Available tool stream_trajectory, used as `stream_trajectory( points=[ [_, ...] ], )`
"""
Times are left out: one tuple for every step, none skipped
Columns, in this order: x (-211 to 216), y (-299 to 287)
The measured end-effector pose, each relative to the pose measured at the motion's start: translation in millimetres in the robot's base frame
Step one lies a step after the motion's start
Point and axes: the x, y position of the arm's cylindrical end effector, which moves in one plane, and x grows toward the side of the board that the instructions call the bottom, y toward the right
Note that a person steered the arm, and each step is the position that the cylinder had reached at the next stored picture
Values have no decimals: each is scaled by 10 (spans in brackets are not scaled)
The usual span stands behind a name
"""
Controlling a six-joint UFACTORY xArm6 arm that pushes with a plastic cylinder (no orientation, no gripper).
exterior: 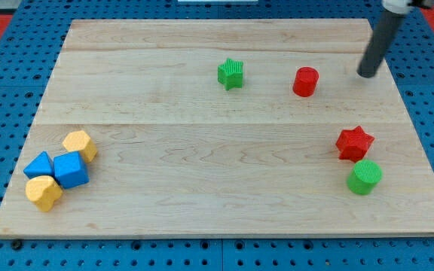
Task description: Push the red circle above the red star
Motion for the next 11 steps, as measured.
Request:
stream_trajectory(
  points=[
    [-63, -579],
    [315, -768],
    [486, -761],
    [315, -1124],
    [351, -1408],
    [612, -959],
    [752, -522],
    [646, -681],
    [755, -1069],
    [1004, -1237],
    [1305, -895]
  ],
)
